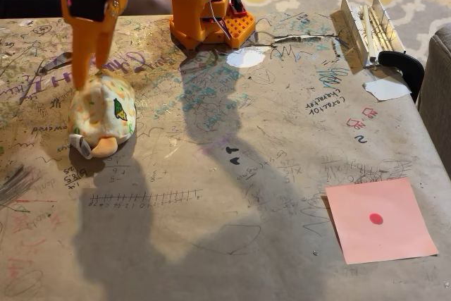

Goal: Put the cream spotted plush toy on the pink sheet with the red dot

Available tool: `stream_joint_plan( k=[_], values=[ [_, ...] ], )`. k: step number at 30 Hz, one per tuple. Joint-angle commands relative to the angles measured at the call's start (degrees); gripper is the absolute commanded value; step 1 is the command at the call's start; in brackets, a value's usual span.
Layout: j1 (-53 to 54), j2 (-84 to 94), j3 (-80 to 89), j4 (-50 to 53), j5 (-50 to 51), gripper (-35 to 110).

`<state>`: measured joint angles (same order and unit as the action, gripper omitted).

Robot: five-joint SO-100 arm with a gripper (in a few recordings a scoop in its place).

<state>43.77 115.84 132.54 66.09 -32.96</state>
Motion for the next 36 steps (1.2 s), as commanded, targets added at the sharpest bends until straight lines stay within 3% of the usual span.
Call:
stream_joint_plan(
  k=[1, 16, 23, 28, 31, 36],
  values=[
    [0.1, -2.2, -5.8, 5.5, -2.3, 30],
    [-2.1, -20.8, -24.3, 5.3, -0.6, 29],
    [-4.4, -17.3, -19.2, 4.6, -4.2, 27],
    [-2.6, -9.8, -10.6, -3.8, -2.0, 28],
    [0.2, -18.2, -14.5, 4.4, -3.3, 28],
    [4.4, -17.8, -9.5, 1.2, -7.3, 28]
  ],
)
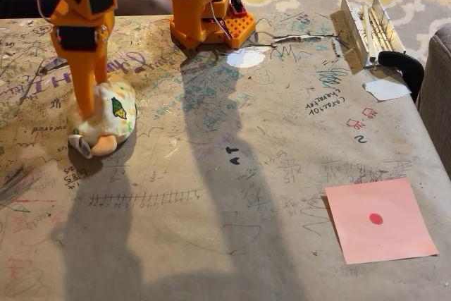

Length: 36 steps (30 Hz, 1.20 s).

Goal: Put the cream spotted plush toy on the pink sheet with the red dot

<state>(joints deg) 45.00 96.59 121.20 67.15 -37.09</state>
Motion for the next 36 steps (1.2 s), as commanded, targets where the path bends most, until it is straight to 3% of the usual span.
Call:
stream_joint_plan(
  k=[1, 5, 12, 15, 17, 23, 30, 36],
  values=[
    [3.8, 1.5, 2.9, -0.1, -4.0, 28],
    [4.6, -0.3, 7.9, -5.4, -5.0, 28],
    [4.7, -3.6, 4.4, -2.5, -5.5, 26],
    [4.7, -6.5, 1.4, 0.4, -7.9, 19],
    [4.7, -8.3, -0.4, 2.2, -9.6, 2],
    [3.6, -5.9, 0.0, 2.9, -11.6, 0],
    [-5.4, 5.4, 1.6, 2.5, -1.8, 0],
    [-21.0, 33.0, 4.4, -0.3, 14.6, 0]
  ],
)
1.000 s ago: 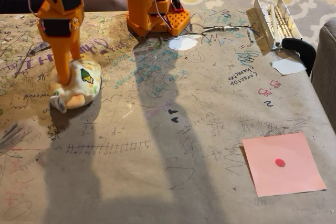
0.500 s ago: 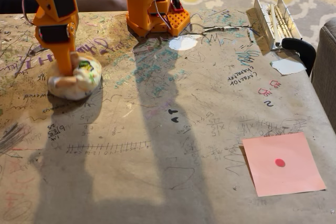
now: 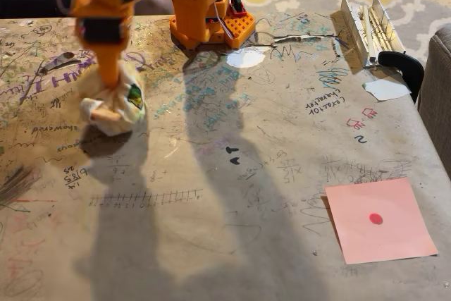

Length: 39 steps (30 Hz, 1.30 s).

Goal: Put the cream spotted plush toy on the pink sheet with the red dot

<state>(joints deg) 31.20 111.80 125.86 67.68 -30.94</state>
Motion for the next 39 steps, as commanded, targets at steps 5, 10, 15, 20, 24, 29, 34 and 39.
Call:
stream_joint_plan(
  k=[5, 10, 15, 20, 24, 29, 34, 39],
  values=[
    [-22.4, 35.1, -6.3, 5.0, 19.2, 0],
    [-35.1, 54.1, -10.1, 8.0, 25.5, 0],
    [-43.9, 67.9, -10.0, 9.8, 28.4, 0],
    [-51.3, 75.1, -9.0, 10.6, 27.1, 0],
    [-52.4, 70.1, -6.9, 7.8, 26.4, 0],
    [-51.7, 42.8, -8.9, -6.1, 29.8, 0],
    [-56.8, -26.6, -72.5, 21.6, 25.9, 30],
    [-57.2, 0.4, -27.9, 4.1, 14.9, 42]
  ],
)
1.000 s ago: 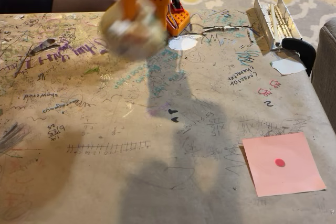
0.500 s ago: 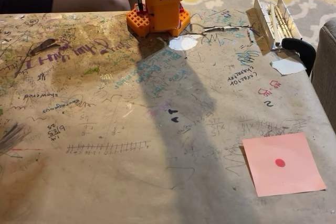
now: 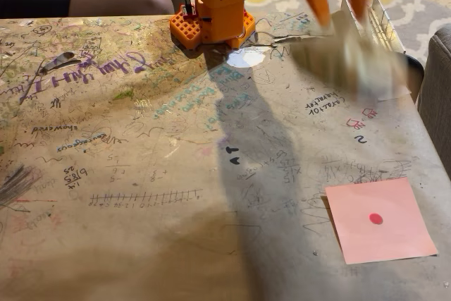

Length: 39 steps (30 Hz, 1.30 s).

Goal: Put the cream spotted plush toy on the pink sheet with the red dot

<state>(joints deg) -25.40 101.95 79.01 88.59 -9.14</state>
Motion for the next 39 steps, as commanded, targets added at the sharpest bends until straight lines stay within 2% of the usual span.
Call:
stream_joint_plan(
  k=[1, 13, 17, 23, 25, 32, 39],
  values=[
    [-0.5, 15.8, 25.1, -17.4, -8.7, 41],
    [8.9, 62.7, 57.0, -6.6, -20.0, 39],
    [13.2, 78.8, 67.0, -6.9, -21.0, 33],
    [17.8, 80.3, 76.2, -13.2, -14.6, 16],
    [19.4, 82.8, 78.7, -15.5, -10.4, 1],
    [19.1, 91.2, 85.3, -16.9, -7.9, 0],
    [19.2, 91.1, 90.1, -19.0, -7.6, 0]
  ],
)
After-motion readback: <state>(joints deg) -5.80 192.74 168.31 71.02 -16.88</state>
